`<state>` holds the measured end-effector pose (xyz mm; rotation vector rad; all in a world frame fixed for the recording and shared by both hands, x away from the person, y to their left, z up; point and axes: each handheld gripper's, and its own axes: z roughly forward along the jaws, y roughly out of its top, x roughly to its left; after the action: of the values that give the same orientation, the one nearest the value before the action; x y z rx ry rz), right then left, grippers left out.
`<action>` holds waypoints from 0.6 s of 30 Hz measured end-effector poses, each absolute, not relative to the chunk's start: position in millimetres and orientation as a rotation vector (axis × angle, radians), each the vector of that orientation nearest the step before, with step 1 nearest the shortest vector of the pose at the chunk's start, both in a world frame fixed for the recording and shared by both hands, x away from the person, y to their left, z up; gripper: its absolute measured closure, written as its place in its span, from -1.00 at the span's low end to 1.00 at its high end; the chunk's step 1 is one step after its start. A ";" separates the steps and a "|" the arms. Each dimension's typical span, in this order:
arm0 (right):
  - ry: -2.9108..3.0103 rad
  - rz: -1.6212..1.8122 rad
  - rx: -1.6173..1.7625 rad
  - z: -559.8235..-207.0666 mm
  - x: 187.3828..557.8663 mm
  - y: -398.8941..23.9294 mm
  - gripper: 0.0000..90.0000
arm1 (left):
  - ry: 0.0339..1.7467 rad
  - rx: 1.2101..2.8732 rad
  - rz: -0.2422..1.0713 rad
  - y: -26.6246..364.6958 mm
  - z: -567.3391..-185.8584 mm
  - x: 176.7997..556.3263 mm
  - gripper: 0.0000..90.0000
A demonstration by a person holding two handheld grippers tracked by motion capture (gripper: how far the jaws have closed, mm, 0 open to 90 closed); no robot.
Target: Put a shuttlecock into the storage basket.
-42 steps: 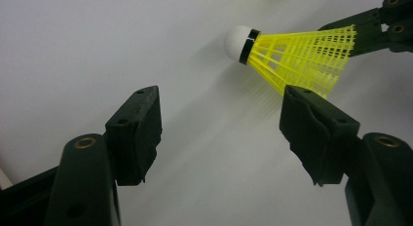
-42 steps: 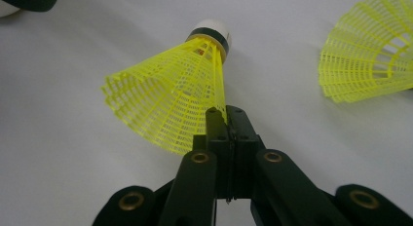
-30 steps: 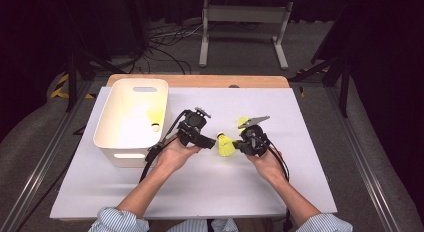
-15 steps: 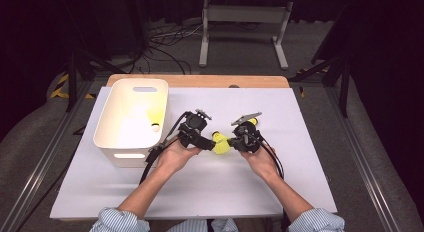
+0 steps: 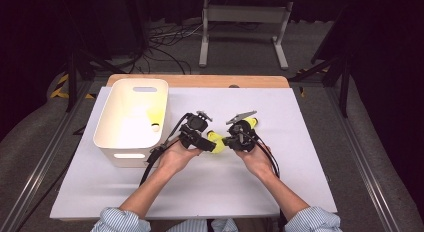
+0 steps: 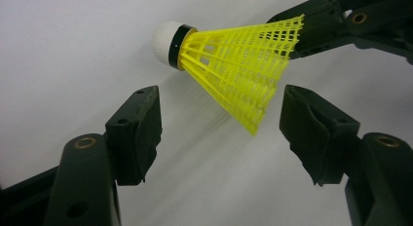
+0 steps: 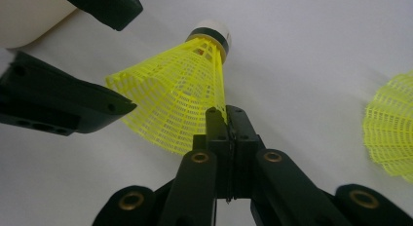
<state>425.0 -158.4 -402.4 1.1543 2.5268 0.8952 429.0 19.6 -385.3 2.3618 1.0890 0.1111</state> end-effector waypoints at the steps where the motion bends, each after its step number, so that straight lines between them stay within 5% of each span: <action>1: 2.524 0.900 1.154 -402.0 424.7 -158.4 1.00 | 1.089 2.364 0.112 19.0 -386.3 429.6 -0.27; 10: 2.526 0.921 1.150 -398.8 422.7 -160.0 1.00 | 1.105 2.371 0.134 14.8 -390.8 431.5 -0.17; 18: 2.528 0.930 1.143 -397.4 421.9 -159.8 1.00 | 1.098 2.369 0.118 14.6 -391.4 432.5 0.17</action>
<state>421.9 -159.8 -397.4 1.1432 2.5282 0.9302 432.5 14.6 -391.4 2.3690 1.0979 0.1184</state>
